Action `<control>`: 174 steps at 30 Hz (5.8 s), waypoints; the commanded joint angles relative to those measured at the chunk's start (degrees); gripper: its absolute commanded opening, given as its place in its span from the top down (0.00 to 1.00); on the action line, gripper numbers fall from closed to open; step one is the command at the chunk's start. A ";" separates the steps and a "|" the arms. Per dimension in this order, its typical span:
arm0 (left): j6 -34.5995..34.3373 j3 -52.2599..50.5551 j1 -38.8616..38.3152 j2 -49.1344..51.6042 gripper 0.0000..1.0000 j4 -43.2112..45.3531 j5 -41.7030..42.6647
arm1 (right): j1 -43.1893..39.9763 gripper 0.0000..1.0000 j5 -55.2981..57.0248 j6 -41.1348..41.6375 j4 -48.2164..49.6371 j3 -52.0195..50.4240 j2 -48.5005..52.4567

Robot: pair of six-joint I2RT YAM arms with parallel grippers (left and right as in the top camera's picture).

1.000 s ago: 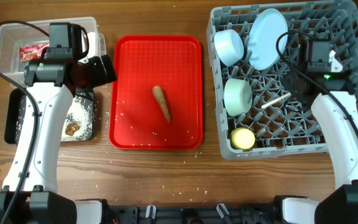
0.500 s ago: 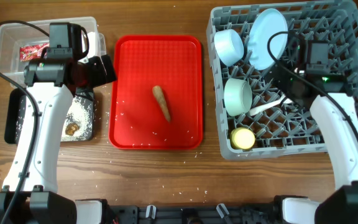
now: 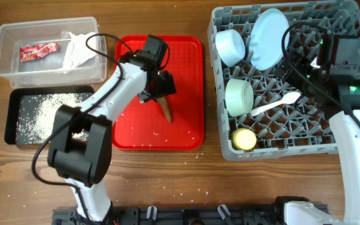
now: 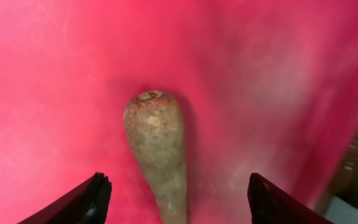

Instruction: Sort waste into correct bins and load items into the dishwasher rack

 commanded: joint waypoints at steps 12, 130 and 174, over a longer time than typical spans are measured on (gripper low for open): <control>-2.43 0.31 -1.11 9.99 0.80 4.68 -5.05 | -0.13 0.00 2.36 0.24 -0.07 0.55 0.74; 19.76 -67.06 24.39 -98.90 0.00 45.20 3.58 | 0.02 0.00 -6.49 -18.80 53.68 -74.88 -75.71; 19.08 -80.91 24.39 -111.62 0.00 43.25 3.56 | 0.02 0.00 -6.49 -18.80 53.68 -74.88 -75.71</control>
